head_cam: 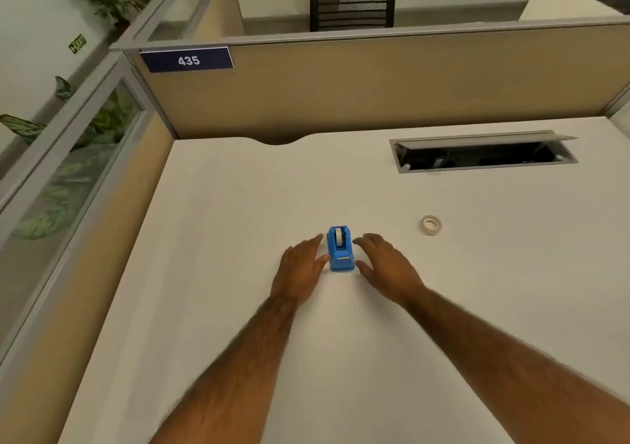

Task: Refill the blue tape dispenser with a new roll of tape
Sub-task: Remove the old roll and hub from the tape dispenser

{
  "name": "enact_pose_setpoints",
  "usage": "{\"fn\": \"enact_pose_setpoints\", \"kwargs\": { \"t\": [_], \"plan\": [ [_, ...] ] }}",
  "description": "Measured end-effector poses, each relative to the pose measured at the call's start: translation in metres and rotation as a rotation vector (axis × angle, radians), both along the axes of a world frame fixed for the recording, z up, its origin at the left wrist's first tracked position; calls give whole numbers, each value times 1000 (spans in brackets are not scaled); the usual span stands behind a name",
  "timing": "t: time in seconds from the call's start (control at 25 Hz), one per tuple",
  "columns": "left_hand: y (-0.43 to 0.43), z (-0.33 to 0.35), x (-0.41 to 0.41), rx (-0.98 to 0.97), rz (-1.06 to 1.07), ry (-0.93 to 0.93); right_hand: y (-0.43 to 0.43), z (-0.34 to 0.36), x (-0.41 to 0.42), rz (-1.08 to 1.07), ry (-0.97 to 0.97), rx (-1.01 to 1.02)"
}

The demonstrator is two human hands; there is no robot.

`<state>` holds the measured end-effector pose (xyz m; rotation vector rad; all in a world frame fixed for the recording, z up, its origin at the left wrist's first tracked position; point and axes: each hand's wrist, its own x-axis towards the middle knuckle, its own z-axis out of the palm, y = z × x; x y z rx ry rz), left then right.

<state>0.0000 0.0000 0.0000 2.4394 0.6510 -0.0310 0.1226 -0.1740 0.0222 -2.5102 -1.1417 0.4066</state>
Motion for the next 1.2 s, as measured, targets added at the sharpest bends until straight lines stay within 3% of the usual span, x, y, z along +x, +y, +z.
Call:
{"fn": "enact_pose_setpoints", "kwargs": {
  "t": [0.28,0.48,0.92,1.2],
  "plan": [
    [-4,13,16,-85,10,-193,27,3,10,88,84,152],
    [-1,13,27,-212,103,-155,43,6,22,67,78,131],
    [9,8,36,-156,101,-114,62,1,30,50,69,99],
    [12,11,45,-253,104,-184,61,1,32,45,63,111]
  ]
}}
